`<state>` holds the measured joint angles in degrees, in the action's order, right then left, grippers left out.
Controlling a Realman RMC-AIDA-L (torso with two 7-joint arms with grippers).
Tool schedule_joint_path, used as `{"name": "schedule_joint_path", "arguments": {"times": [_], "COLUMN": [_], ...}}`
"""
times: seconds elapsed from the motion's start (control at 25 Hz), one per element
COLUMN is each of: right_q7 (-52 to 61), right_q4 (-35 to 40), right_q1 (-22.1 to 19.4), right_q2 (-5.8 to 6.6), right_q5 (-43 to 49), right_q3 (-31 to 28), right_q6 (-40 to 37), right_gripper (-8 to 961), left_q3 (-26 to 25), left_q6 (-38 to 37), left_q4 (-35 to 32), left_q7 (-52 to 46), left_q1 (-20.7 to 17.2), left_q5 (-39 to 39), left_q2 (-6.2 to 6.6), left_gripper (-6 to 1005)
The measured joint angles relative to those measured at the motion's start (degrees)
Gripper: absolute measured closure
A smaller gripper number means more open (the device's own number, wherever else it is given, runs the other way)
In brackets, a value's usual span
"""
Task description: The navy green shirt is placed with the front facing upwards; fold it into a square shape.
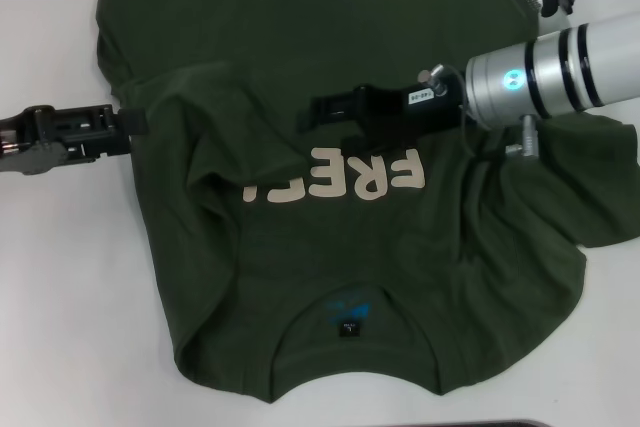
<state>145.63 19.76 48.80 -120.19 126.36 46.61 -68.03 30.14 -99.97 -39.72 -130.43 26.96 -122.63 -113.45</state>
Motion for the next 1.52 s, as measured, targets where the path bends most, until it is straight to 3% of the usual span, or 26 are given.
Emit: {"name": "schedule_joint_path", "arguments": {"times": [0.88,1.52], "right_q7": [-5.2,-6.0], "right_q4": [-8.7,-9.5], "right_q1": [4.2,4.1], "right_q2": [-0.52,-0.34], "right_q5": [-5.2,-5.7], "right_q3": [0.6,1.7], "right_q6": [4.6,6.3], "right_gripper": [38,41], "left_q3": [0.0,0.2], "left_q6": [0.7,0.6], "left_q4": [0.3,0.5], "left_q7": [0.2,0.2], "left_q1": [0.1,0.6], "left_q5": [0.0,0.0], "left_q2": [-0.1,-0.28], "left_gripper": [310,310]}}
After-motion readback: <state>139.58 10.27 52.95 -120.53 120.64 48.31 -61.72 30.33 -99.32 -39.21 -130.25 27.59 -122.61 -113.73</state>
